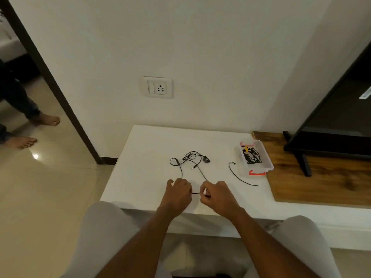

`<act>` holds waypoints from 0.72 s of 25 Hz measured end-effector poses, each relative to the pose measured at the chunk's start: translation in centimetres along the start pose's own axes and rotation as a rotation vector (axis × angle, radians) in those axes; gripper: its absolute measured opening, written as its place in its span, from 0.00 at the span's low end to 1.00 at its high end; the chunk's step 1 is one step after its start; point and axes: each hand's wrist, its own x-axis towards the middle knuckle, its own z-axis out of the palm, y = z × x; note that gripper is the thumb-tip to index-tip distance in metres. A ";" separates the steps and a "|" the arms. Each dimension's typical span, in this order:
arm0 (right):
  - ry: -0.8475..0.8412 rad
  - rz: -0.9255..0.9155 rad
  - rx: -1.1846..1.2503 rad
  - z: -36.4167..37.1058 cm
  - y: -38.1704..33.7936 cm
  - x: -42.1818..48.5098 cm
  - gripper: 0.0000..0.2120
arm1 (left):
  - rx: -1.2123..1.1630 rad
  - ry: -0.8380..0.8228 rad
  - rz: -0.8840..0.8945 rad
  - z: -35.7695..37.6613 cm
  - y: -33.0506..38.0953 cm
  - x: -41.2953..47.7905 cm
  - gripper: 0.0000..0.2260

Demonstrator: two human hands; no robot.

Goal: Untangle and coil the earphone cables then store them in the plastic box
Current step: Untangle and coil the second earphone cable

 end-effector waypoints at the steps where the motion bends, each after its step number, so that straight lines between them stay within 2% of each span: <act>1: -0.044 0.001 0.065 -0.8 -0.1 -0.2 0.04 | -0.019 0.033 -0.033 -0.2 -0.1 -0.1 0.10; 3: -0.083 0.024 0.082 -2.4 0.3 -0.5 0.06 | -0.065 0.145 -0.134 -1.1 -0.8 0.0 0.08; 7: 0.016 0.133 0.037 -3.9 2.8 -1.4 0.06 | -0.173 0.412 -0.431 -2.8 -4.0 0.0 0.03; 12: 0.190 0.198 0.182 -4.8 4.8 -1.5 0.07 | -0.463 0.481 -0.673 -4.1 -6.5 -0.8 0.03; 16: 0.303 0.283 0.754 -6.0 2.1 -1.3 0.04 | -0.557 0.594 -0.739 -4.5 -6.0 -0.7 0.06; 18: 0.301 0.367 1.052 -6.9 0.3 -1.4 0.06 | -0.586 0.694 -0.549 -5.2 -3.8 -0.4 0.08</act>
